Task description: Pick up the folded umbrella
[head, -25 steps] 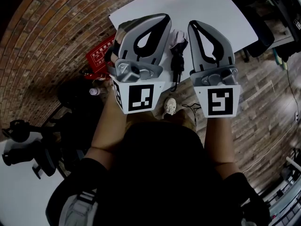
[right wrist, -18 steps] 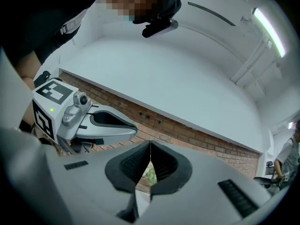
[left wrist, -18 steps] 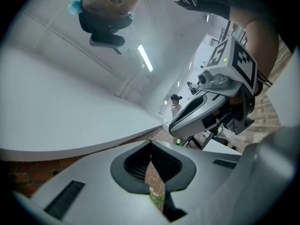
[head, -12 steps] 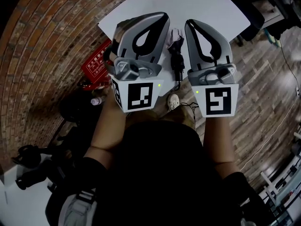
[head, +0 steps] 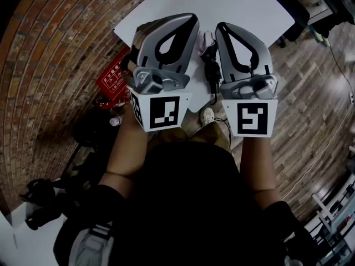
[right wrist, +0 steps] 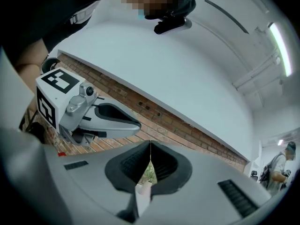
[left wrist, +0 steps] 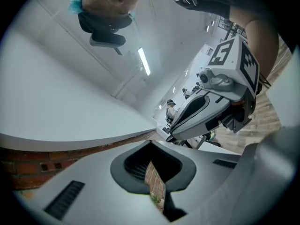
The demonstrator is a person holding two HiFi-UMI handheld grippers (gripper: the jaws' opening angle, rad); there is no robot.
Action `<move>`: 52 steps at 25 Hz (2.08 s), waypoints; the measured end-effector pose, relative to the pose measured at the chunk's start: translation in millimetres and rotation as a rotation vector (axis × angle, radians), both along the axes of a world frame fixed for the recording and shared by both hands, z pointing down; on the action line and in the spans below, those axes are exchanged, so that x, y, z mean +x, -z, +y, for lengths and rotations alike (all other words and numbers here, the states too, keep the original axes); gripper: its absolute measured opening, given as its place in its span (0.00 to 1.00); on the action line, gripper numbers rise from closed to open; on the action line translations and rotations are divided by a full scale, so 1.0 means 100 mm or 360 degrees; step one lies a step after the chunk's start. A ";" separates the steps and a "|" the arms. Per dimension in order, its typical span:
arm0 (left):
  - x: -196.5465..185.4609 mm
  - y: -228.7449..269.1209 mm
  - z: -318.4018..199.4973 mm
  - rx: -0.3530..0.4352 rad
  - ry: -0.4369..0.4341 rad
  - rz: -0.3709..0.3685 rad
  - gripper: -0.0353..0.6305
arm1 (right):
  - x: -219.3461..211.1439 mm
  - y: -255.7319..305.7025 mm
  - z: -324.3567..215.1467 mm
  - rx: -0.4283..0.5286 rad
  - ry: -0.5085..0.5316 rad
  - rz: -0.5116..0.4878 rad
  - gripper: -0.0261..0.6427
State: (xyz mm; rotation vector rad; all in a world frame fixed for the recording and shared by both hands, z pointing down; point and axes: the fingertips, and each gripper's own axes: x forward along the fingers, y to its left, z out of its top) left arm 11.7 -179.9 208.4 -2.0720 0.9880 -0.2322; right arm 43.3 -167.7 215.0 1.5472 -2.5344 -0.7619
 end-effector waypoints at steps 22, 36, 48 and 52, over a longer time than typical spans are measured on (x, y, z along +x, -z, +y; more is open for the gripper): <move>0.02 -0.13 -0.03 -0.0048 0.0007 -0.0029 0.07 | 0.09 -0.76 -0.28 -0.0562 -0.0009 -0.0119 0.11; -0.16 -0.22 -0.13 -0.0086 0.0034 -0.0007 0.07 | -0.06 -1.58 -0.45 -0.0995 -0.0021 -0.0166 0.37; -0.24 -0.32 -0.22 -0.0126 0.0022 -0.0010 0.07 | 0.04 -2.34 -0.47 -0.1372 -0.0160 -0.0108 0.46; -0.23 -0.41 -0.22 -0.0136 0.0005 -0.0039 0.07 | 0.06 -2.59 -0.44 -0.1525 -0.0182 -0.0124 0.48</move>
